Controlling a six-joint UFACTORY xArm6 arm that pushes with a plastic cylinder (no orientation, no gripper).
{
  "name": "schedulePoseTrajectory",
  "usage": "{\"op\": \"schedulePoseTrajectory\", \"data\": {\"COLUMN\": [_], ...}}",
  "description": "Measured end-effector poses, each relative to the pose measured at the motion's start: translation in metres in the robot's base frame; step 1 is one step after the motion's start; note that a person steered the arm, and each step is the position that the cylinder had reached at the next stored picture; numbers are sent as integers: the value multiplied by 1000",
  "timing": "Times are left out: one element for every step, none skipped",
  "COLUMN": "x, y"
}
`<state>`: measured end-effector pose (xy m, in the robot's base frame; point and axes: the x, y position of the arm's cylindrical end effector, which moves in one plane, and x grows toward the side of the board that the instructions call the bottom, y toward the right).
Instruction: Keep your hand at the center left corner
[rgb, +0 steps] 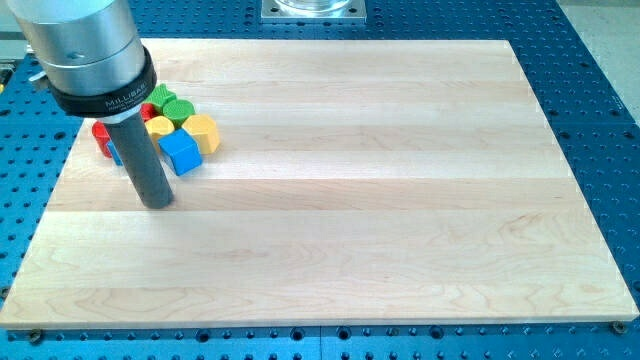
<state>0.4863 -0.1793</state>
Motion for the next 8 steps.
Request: {"op": "schedulePoseTrajectory", "data": {"x": [0, 1, 4, 9, 15, 1, -19, -22], "y": [0, 1, 1, -2, -15, -33, -60, -117]}}
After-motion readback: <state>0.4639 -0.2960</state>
